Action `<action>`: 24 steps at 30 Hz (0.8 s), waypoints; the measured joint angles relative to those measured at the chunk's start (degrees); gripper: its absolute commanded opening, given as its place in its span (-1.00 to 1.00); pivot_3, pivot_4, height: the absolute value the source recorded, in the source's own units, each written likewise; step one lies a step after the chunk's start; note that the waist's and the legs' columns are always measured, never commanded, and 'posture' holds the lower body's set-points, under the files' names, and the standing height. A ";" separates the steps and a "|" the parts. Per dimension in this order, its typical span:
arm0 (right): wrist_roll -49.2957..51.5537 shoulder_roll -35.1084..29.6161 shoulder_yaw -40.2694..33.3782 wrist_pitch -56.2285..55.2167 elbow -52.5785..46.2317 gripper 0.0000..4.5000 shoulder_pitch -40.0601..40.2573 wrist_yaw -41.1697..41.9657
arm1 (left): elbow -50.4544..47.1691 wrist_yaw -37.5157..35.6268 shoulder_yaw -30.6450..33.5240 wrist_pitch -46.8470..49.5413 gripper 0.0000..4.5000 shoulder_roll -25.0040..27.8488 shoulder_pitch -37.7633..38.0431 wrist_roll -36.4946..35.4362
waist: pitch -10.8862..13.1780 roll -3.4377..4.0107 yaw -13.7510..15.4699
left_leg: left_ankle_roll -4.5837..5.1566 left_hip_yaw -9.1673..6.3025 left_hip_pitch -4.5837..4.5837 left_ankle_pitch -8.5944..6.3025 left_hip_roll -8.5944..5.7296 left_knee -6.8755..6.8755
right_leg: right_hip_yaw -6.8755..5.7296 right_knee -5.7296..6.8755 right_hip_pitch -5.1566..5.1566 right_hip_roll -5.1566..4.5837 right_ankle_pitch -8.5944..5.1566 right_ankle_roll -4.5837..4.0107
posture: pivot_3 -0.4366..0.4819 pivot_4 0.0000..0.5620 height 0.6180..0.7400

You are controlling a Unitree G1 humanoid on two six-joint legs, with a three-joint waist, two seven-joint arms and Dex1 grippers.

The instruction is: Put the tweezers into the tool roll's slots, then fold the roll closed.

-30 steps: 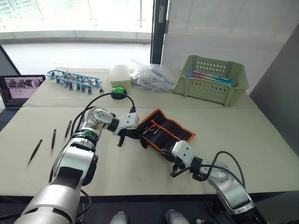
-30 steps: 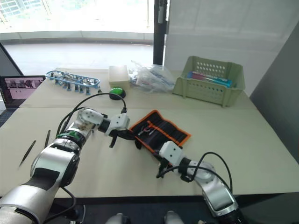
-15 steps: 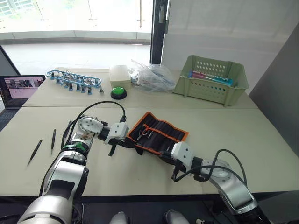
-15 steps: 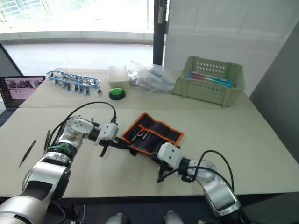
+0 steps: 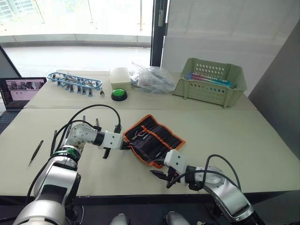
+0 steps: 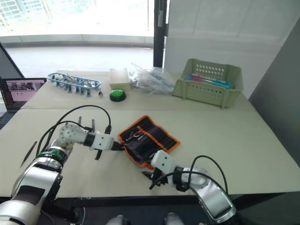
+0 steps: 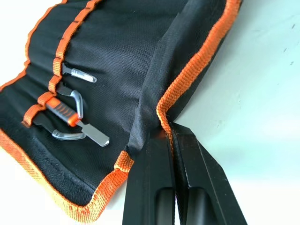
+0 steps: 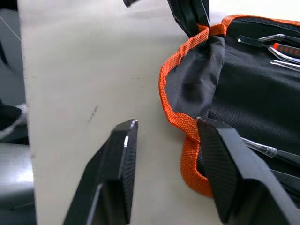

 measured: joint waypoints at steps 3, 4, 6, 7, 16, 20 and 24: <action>5.02 2.68 -5.15 2.99 0.28 0.01 -5.76 -1.12 | 1.13 2.68 -0.95 -2.89 -1.00 0.37 -0.83 2.09 | 0.00 0.00 0.03 | 0.00 0.00 0.07 0.00 0.00 0.00 | -0.01 0.00 0.02 0.00 0.07 -0.01 | -0.05 -0.47 1.00; 5.59 4.13 -6.31 3.61 1.12 0.01 -7.34 -2.20 | 1.62 3.52 -1.19 -3.91 -1.00 0.50 -0.84 2.42 | 0.00 0.00 0.04 | 0.00 -0.01 0.11 0.00 0.03 0.00 | -0.03 0.00 0.05 0.02 0.06 -0.02 | -0.05 -0.47 1.00; 5.45 6.46 -6.56 3.96 3.72 -0.22 -8.39 -4.13 | 1.87 4.66 -1.50 -5.43 -1.00 0.56 -0.85 3.16 | 0.00 0.01 0.16 | 0.00 -0.01 0.08 0.00 0.04 0.00 | -0.03 0.01 0.04 0.04 0.04 -0.07 | -0.05 -0.47 1.00; 4.76 7.61 -5.40 3.68 6.30 -0.34 -8.40 -5.08 | 1.95 5.28 -1.64 -6.08 -1.00 0.56 -0.87 3.43 | 0.00 0.01 0.16 | 0.00 -0.01 0.04 0.00 0.04 0.00 | -0.03 0.01 0.02 0.04 0.04 -0.09 | -0.05 -0.47 1.00; -0.62 12.56 0.87 0.38 17.16 -0.98 -7.64 -8.48 | 3.03 7.75 -2.25 -7.39 -1.00 0.56 -0.95 4.10 | 0.00 0.01 0.16 | 0.00 -0.01 -0.04 0.00 0.01 0.00 | -0.02 -0.03 -0.02 0.03 0.05 -0.09 | -0.05 -0.47 1.00; -3.10 12.38 2.15 0.69 20.15 -0.98 -7.81 -9.35 | 3.22 7.67 -2.42 -7.39 -1.00 0.65 -1.07 4.11 | -0.01 0.02 0.15 | 0.00 -0.01 0.01 0.00 0.02 0.00 | -0.02 -0.02 0.00 0.03 0.04 -0.07 | -0.05 -0.47 1.00; -3.63 13.01 2.64 3.38 20.57 -1.00 -8.79 -10.46 | 3.54 5.27 -2.06 -5.87 -0.72 0.74 -1.22 3.14 | -0.03 0.02 0.03 | 0.00 0.00 0.15 0.00 0.04 0.00 | -0.02 -0.02 0.10 0.03 0.01 -0.03 | -0.05 -0.47 1.00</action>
